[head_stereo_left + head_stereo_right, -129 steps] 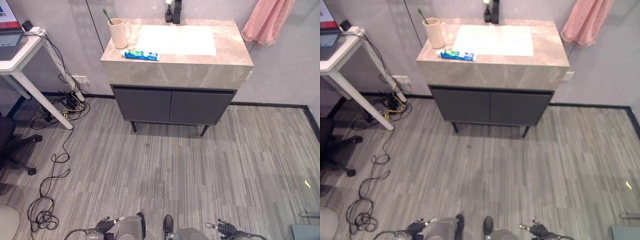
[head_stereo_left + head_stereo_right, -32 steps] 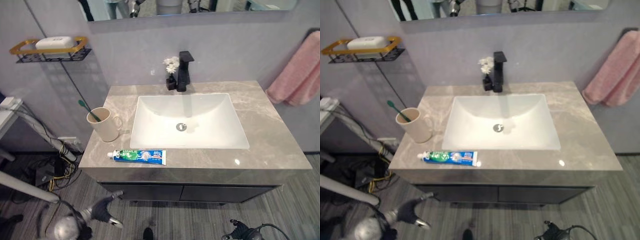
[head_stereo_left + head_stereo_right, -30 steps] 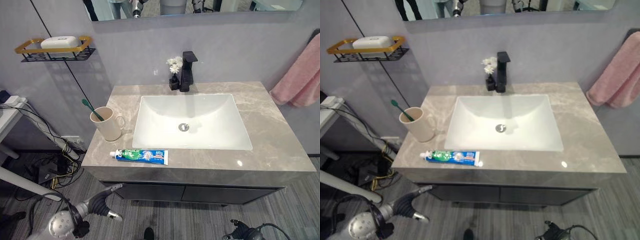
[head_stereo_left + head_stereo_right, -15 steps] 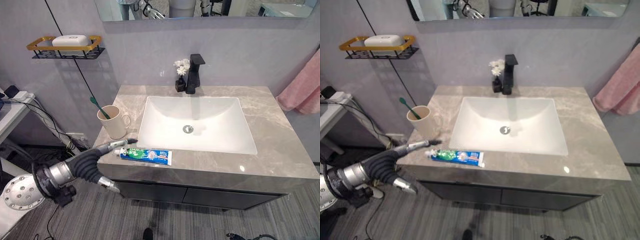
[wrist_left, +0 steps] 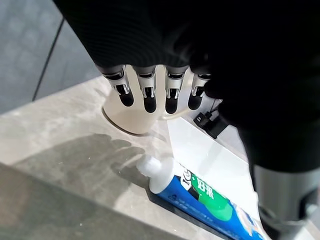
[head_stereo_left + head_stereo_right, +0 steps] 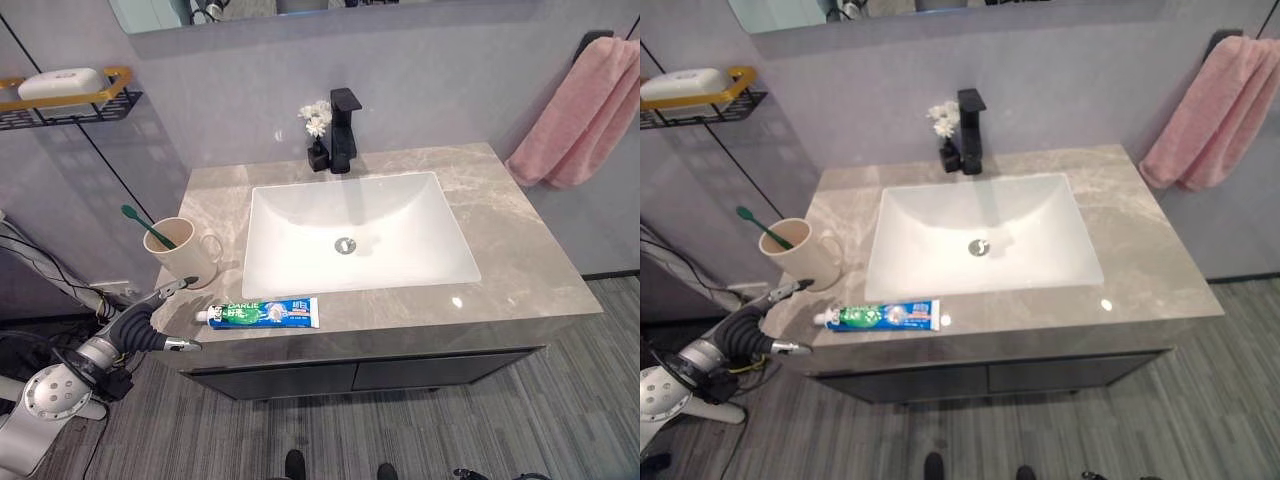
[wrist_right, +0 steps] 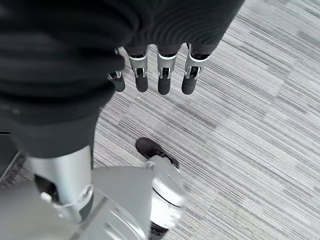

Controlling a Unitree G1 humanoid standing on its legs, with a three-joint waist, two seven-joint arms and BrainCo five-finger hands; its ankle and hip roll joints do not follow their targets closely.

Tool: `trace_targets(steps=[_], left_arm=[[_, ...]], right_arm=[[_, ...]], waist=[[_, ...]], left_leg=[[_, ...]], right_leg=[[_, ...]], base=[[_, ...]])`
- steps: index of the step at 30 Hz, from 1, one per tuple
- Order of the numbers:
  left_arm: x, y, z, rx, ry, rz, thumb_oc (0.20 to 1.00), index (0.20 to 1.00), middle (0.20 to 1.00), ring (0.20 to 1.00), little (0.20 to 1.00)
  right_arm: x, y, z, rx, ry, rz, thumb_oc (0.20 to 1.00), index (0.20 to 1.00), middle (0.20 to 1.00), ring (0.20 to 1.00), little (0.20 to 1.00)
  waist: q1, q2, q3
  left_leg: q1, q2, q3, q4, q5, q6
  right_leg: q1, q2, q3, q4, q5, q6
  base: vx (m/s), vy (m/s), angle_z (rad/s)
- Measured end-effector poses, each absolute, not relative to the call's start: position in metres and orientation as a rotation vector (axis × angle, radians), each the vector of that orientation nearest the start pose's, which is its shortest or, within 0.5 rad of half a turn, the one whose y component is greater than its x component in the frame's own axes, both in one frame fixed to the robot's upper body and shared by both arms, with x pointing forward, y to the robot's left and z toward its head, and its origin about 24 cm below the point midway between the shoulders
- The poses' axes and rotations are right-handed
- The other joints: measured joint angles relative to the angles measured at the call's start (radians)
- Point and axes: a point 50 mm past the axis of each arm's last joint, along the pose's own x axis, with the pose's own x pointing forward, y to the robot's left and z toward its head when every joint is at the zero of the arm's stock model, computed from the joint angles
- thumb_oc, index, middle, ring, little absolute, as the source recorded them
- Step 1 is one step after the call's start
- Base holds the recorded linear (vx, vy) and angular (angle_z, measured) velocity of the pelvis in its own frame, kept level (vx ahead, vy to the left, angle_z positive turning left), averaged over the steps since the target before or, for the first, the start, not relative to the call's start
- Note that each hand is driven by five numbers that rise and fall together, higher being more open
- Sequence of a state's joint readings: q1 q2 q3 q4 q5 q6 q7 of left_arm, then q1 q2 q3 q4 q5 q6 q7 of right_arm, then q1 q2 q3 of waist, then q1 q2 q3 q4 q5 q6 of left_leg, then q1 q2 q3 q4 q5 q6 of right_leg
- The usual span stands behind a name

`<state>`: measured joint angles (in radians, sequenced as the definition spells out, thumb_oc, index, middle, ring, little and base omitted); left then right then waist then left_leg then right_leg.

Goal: Put brush and paste in cup on sink, flatten towel.

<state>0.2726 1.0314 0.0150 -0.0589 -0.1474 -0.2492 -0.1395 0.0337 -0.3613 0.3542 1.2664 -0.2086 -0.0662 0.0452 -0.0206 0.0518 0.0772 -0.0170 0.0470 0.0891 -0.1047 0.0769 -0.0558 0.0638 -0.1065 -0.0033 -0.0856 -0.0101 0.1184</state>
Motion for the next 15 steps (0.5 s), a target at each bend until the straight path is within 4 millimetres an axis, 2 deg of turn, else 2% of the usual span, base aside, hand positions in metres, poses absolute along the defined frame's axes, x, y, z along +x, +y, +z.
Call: trace_targets(steps=[6, 15], left_arm=[[0.211, 0.286, 0.092, 0.845, 0.06, -0.346, 1.0, 1.0, 1.0, 1.0, 1.0], [0.219, 0.282, 0.09, 0.914, 0.054, -0.367, 1.0, 1.0, 1.0, 1.0, 1.0]], right_arm=[[0.07, -0.262, -0.157, -0.663, 1.272, 0.278, 1.0, 1.0, 1.0, 1.0, 1.0], [0.07, -0.264, -0.156, -0.638, 1.269, 0.246, 1.0, 1.0, 1.0, 1.0, 1.0]], waist=[[-0.012, 0.007, 0.012], [-0.023, 0.006, 0.027]], left_leg=[[0.0, 0.002, 0.014, -0.001, 0.0, 0.001], [-0.003, 0.003, 0.028, -0.001, -0.001, 0.001]], right_leg=[[-0.011, 0.0, 0.02, -0.002, 0.006, 0.004], [-0.02, 0.0, 0.03, -0.004, 0.009, 0.006]], base=[[0.0, 0.02, -0.1], [0.0, 0.01, -0.04]])
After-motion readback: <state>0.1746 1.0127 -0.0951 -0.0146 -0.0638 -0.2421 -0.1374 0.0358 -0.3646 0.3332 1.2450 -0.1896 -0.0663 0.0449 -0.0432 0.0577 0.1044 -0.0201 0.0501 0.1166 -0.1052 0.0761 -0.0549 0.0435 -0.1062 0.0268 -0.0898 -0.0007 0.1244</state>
